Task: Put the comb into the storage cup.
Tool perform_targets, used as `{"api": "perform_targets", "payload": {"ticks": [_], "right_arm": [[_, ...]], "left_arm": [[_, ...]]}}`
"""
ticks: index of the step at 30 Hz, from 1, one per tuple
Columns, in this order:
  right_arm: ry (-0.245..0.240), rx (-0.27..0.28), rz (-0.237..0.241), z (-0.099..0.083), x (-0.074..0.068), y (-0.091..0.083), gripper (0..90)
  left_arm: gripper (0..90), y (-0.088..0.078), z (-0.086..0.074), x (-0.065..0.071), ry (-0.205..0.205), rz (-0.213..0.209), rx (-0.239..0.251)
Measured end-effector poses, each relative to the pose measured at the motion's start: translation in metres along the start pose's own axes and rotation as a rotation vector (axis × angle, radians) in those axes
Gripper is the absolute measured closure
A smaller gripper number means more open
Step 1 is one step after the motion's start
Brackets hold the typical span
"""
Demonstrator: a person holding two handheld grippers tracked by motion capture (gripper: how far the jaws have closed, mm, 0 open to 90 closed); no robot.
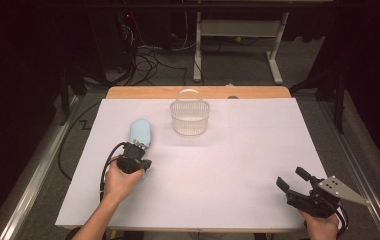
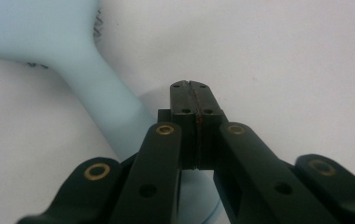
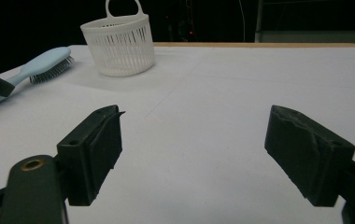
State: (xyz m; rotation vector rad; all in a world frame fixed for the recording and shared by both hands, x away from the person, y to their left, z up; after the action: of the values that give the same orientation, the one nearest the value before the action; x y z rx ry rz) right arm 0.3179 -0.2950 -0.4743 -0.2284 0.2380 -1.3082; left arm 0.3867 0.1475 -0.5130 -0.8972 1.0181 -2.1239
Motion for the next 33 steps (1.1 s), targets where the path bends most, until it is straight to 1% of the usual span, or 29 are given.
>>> {"api": "perform_targets", "payload": {"ticks": [11,15,33], "right_arm": [[0.003,0.000,-0.001,0.000,0.000,-0.001,19.7],[0.002,0.001,-0.001,0.000,0.000,-0.001,19.7],[0.003,0.002,0.001,0.000,0.000,-0.001,19.6]], "left_arm": [[89.7,-0.004,-0.007,-0.008,-0.019,0.016,0.006],[89.6,-0.005,-0.008,-0.011,-0.028,0.029,0.007],[89.6,-0.010,-0.011,-0.023,-0.062,0.049,0.020]]}}
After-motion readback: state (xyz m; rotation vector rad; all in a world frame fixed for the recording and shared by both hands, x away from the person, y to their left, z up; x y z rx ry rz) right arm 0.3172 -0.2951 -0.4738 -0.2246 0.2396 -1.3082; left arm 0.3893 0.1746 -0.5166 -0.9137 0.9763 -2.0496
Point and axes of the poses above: each handheld gripper's, and its own axes: y roughly forward along the jaws, z roughly out of its top, x roughly to its right, the point moved 8 cm from there along y, roughly forward along the jaws, and after that the axes turned 14 degrees about -z, right-handed, at the moved point
